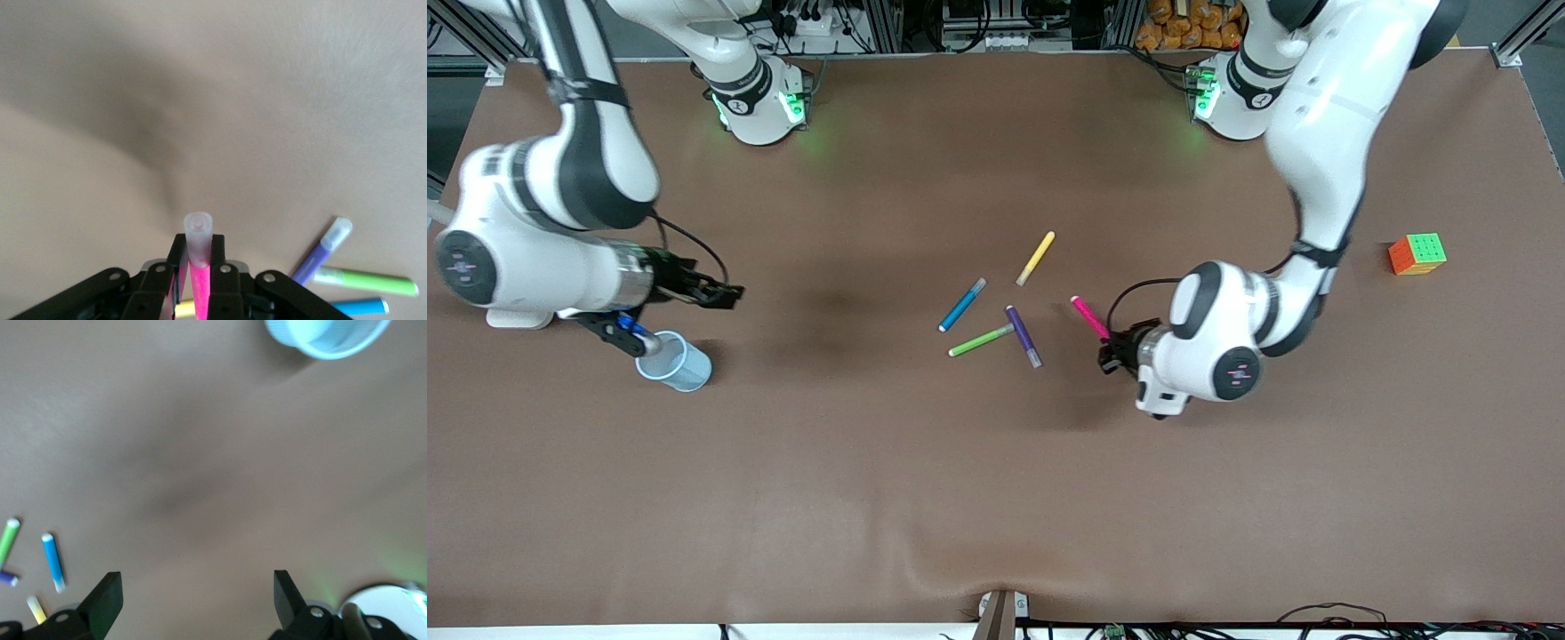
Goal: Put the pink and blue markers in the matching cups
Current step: 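Grasp the pink marker with the left gripper while the right gripper reaches forward, then carry the pink marker over the pink cup while the right gripper reaches the blue marker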
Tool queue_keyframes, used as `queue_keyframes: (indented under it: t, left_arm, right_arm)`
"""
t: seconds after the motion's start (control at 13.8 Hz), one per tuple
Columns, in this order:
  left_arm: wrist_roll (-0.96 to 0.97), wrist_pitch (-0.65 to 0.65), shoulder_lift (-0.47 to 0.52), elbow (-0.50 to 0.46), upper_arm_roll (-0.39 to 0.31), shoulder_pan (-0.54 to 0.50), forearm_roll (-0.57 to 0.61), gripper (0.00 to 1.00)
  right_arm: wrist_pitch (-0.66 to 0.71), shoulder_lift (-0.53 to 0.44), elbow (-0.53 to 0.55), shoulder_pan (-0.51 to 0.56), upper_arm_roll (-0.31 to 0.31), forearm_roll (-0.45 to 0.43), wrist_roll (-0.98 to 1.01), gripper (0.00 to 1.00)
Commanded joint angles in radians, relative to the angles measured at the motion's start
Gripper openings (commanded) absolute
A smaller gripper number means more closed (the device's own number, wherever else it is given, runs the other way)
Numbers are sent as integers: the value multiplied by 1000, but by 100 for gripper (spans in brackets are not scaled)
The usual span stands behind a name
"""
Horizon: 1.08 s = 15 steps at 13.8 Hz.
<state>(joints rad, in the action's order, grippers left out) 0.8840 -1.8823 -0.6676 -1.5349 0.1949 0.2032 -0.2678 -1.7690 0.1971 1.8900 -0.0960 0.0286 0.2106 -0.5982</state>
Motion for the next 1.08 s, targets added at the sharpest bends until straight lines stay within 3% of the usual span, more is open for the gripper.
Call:
queue_keyframes:
  t: [0.0, 0.22, 0.51, 0.87, 1.01]
  left_arm:
    - [-22, 107, 123, -24, 1, -68, 28, 0]
    - [-69, 163, 195, -27, 0, -129, 71, 0]
    - [-96, 216, 282, -30, 1, -142, 218, 0]
    - [-215, 229, 370, -63, 3, -200, 305, 0]
    - [-234, 229, 385, -67, 8, -223, 305, 0]
  right_arm:
    - [-96, -15, 89, -82, -3, 21, -99, 100]
    - [-145, 7, 89, -218, -3, 46, -268, 100]
    - [-306, 74, 83, -373, -3, 47, -467, 100]
    - [-605, 224, 81, -578, -3, 46, -746, 100]
    - [-662, 286, 40, -626, -3, 46, -862, 100]
